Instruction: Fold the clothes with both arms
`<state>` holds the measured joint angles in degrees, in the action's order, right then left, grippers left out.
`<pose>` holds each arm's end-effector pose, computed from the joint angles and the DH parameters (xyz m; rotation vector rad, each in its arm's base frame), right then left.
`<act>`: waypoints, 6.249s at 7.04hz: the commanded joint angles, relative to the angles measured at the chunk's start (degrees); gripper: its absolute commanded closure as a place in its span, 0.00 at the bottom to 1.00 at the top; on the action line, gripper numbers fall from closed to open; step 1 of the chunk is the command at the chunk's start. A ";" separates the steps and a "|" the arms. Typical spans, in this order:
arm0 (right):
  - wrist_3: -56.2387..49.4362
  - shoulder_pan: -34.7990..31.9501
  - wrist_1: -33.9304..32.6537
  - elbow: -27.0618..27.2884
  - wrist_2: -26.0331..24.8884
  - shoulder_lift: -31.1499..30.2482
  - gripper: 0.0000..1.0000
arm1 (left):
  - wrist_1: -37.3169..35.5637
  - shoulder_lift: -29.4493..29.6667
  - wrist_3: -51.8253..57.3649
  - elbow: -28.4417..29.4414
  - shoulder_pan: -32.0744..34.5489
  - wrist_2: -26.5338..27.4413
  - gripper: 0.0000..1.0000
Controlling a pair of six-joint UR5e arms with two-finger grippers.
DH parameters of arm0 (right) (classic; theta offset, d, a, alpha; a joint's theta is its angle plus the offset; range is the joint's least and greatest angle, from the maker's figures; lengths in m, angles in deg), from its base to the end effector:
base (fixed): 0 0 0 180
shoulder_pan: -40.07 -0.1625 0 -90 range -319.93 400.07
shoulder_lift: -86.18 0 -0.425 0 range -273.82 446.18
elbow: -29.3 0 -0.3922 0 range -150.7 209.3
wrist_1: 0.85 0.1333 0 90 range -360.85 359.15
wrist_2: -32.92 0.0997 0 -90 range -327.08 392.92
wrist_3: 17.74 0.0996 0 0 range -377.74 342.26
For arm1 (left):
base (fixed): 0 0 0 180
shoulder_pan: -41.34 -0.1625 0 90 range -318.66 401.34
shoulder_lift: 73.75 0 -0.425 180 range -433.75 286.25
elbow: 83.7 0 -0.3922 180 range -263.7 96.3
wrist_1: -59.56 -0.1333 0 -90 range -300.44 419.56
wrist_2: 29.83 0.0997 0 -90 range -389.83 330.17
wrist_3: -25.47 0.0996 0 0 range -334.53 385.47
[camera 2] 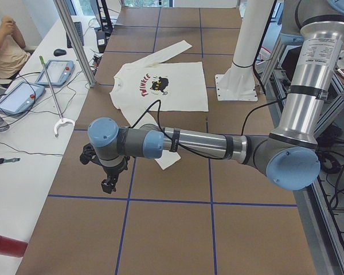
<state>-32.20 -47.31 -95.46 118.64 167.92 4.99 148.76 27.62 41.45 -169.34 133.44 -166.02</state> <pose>0.0373 -0.5595 0.5910 0.1398 -0.7781 -0.3067 -0.0826 -0.5770 0.5891 0.2285 0.7818 0.2724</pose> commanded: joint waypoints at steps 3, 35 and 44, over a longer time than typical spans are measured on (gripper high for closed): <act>-0.04 0.89 0.30 0.92 2.20 -0.90 0.00 | 11.38 -4.06 0.19 -0.66 -0.33 -0.12 0.00; 100.39 49.10 25.97 -25.71 -23.15 56.10 1.00 | 26.82 -7.42 -15.18 0.74 -2.00 -9.44 0.00; 101.12 61.29 39.50 -36.17 -37.97 63.51 0.00 | 30.74 -3.90 -28.50 0.83 -13.75 -9.09 0.00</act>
<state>68.67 14.66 -56.60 82.44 130.17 67.74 176.52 23.60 19.06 -168.61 124.02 -175.35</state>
